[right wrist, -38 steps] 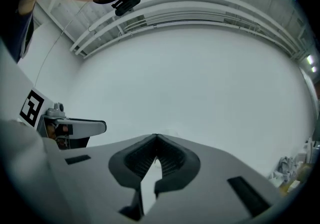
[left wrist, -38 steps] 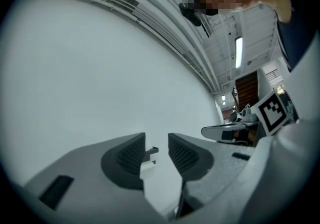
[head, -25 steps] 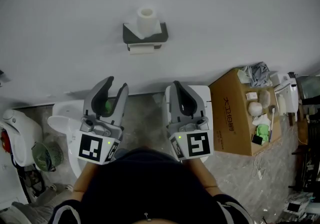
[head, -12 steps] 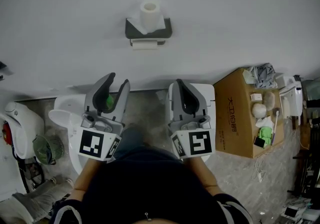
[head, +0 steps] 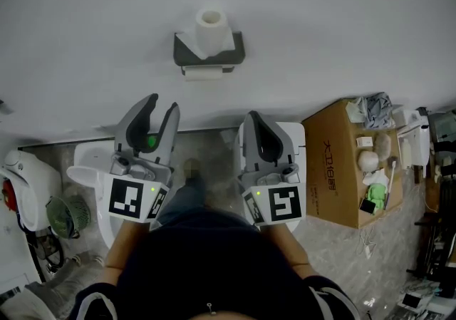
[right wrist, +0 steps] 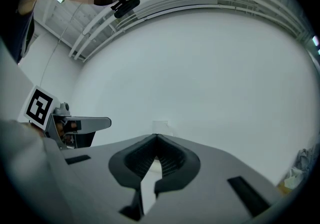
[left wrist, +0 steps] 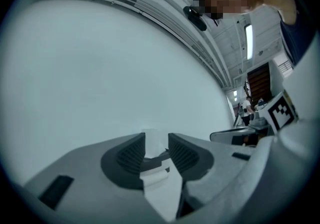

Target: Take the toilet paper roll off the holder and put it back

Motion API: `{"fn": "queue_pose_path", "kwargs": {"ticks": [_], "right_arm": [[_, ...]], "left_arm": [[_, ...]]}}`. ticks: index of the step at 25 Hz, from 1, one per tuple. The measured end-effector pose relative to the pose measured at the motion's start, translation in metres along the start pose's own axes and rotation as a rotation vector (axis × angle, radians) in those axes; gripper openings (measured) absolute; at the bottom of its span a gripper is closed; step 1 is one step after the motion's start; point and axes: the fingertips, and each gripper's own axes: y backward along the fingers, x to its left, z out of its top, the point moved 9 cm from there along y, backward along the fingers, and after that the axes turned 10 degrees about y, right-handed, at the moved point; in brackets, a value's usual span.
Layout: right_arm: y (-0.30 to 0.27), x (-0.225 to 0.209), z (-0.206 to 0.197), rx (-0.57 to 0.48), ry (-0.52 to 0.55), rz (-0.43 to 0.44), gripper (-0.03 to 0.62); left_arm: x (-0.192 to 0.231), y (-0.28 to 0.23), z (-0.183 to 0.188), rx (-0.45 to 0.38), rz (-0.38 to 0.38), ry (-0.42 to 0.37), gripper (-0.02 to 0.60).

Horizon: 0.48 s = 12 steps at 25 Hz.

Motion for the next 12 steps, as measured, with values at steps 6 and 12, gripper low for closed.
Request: {"fn": "queue_pose_path", "kwargs": {"ticks": [6,12], "right_arm": [[-0.040,-0.015,-0.005,0.006,0.000,-0.007,0.015],[-0.074,-0.028,-0.012,0.016,-0.008,-0.029,0.016]], "left_arm": [[0.017,-0.037,-0.006,0.009,-0.028,0.003,0.132],[0.033,-0.076,-0.013,0.036,-0.080,0.010,0.179]]}}
